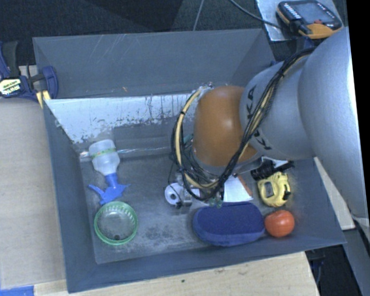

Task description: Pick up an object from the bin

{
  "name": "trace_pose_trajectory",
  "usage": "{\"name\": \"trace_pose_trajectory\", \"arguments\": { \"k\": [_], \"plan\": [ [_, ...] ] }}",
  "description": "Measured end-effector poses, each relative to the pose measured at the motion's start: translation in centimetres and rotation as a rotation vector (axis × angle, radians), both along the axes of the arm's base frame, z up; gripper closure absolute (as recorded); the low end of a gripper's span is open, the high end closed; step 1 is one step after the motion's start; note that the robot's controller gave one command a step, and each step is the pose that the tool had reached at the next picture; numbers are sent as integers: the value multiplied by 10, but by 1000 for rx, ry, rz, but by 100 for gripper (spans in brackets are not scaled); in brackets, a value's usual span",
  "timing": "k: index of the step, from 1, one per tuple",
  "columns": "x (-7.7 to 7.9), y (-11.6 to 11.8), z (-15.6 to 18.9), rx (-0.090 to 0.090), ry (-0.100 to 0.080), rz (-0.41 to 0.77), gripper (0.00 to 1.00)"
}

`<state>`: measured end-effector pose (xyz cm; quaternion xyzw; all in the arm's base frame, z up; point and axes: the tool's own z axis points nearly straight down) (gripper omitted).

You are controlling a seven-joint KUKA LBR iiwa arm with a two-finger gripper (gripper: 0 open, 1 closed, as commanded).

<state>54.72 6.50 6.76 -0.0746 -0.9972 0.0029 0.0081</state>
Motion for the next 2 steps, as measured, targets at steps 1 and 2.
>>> {"name": "trace_pose_trajectory", "arguments": {
  "k": [1, 2],
  "plan": [
    [54, 31, 116, 1, -8, 15, 100],
    [67, 58, 238, 2, -15, 16, 100]
  ]
}}
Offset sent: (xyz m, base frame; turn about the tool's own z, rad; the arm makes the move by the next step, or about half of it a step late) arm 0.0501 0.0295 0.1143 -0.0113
